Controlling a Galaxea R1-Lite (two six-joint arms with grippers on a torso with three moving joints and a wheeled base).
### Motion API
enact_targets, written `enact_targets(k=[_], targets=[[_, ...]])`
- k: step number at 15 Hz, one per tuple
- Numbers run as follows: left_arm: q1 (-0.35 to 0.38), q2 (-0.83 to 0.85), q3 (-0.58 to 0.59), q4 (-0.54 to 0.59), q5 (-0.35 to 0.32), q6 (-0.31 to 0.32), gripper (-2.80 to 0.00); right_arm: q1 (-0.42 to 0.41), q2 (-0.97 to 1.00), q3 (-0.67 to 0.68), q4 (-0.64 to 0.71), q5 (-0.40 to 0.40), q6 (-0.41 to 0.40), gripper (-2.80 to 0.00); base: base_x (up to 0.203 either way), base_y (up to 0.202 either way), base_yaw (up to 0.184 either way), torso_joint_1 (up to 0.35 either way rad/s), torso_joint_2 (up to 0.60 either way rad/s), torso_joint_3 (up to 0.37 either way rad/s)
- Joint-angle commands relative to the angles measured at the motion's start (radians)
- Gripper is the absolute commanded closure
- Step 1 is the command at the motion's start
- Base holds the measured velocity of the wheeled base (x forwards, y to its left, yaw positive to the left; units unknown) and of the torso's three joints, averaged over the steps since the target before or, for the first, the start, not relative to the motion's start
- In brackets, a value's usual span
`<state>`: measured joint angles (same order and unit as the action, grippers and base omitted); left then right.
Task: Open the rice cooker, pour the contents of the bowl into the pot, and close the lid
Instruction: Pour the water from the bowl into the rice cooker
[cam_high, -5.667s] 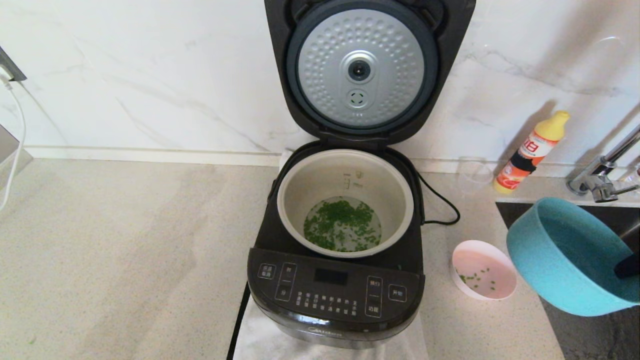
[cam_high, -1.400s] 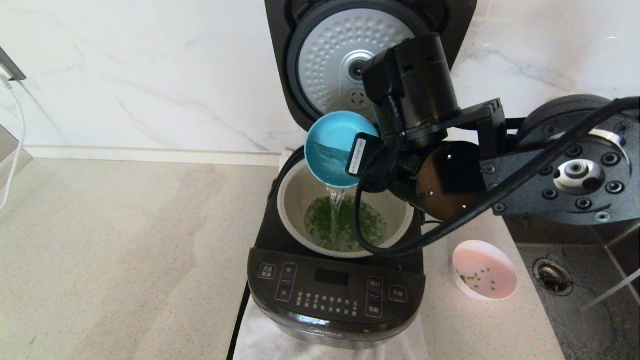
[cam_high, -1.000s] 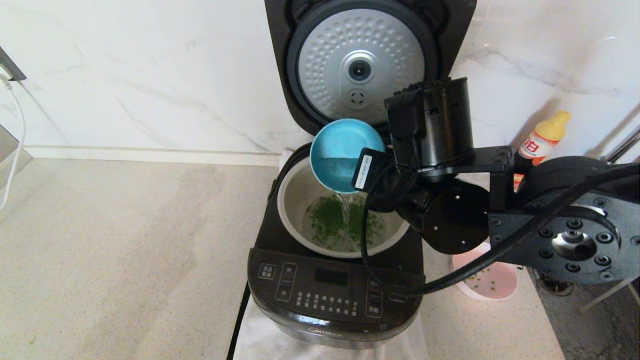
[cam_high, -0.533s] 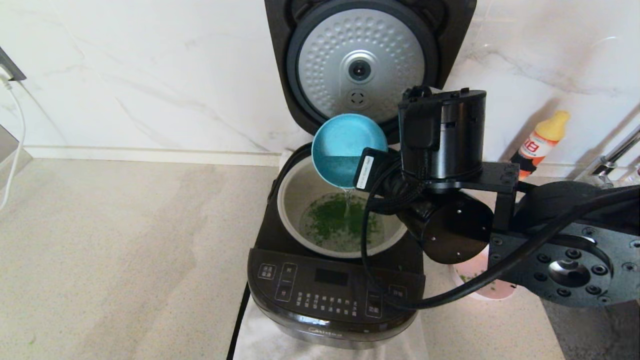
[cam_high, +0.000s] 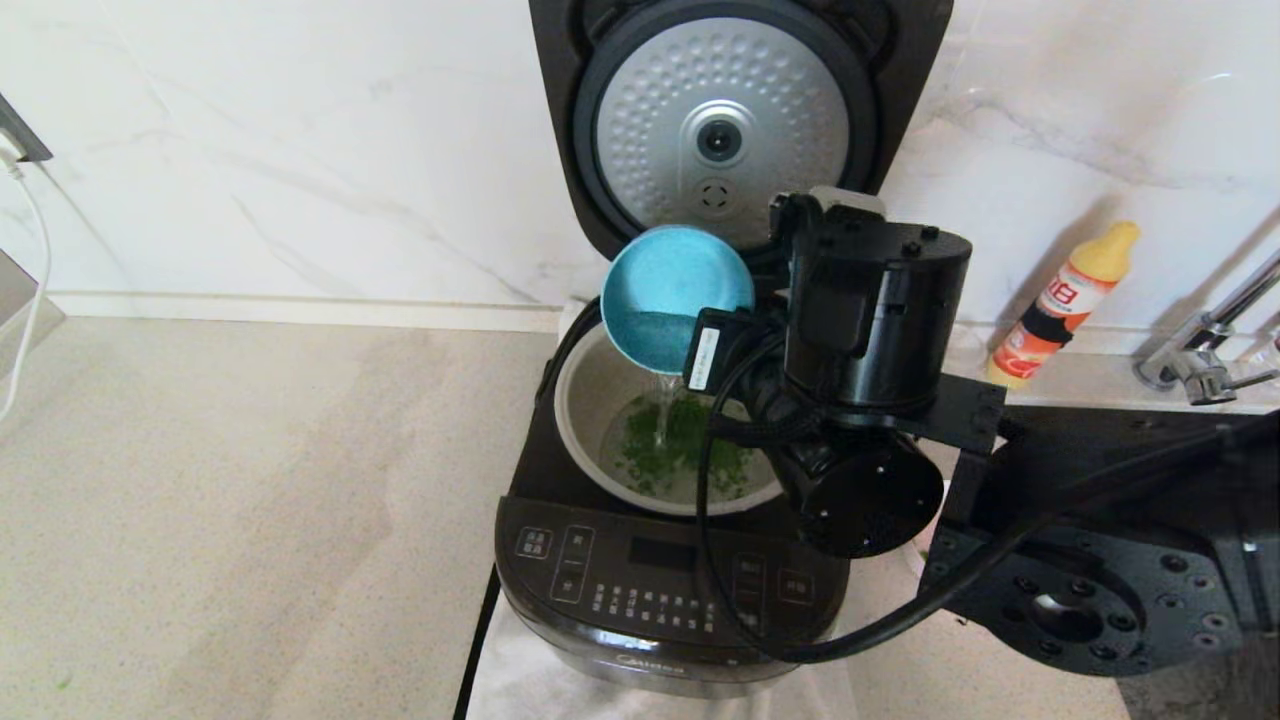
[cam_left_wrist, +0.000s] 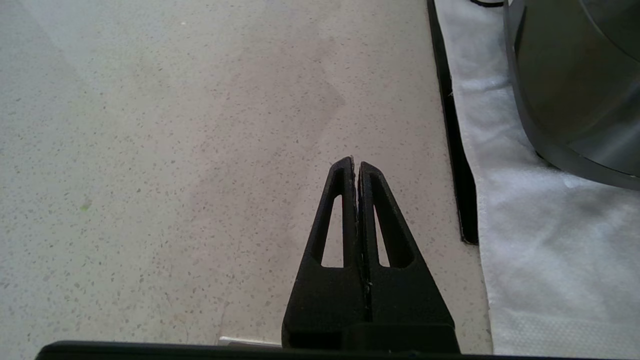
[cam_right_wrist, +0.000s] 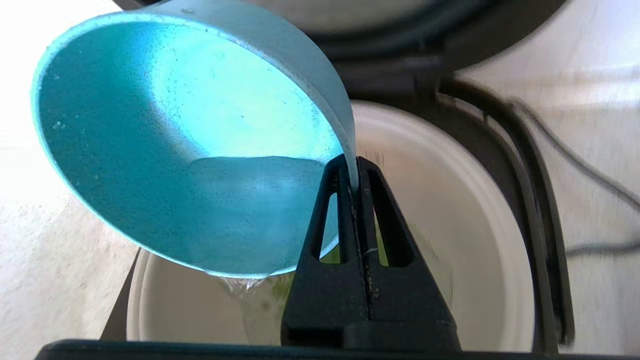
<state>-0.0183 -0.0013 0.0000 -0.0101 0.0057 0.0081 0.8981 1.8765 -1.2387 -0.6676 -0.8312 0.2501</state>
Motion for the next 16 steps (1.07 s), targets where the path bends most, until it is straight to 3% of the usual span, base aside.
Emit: enact_targets(k=[1,3,9,11,16], targets=[[0.0,0.0,0.009,-0.001,0.0,0.0,0.0,0.003,0.031,0.053,-0.179,-0.009,-0.103,0.0,0.0,0.0,0.0,0.0,0.0,0.0],[0.0,0.0,0.009,-0.001,0.0,0.0,0.0,0.002,0.046,0.073,-0.246,-0.02,-0.146,0.0,0.0,0.0,0.0,0.0,0.0,0.0],[0.0,0.0,0.009,-0.001,0.0,0.0,0.0,-0.007,0.067,0.084,-0.316,-0.022,-0.174,0.0,0.0,0.0,0.0,0.0,0.0,0.0],[0.0,0.0,0.009,-0.001,0.0,0.0,0.0,-0.007,0.083,0.097,-0.412,-0.022,-0.239,0.0,0.0,0.0,0.0,0.0,0.0,0.0],[0.0,0.0,0.009,-0.001,0.0,0.0,0.0,-0.007,0.176,0.14,-0.803,-0.014,-0.496,0.0,0.0,0.0,0.0,0.0,0.0,0.0]])
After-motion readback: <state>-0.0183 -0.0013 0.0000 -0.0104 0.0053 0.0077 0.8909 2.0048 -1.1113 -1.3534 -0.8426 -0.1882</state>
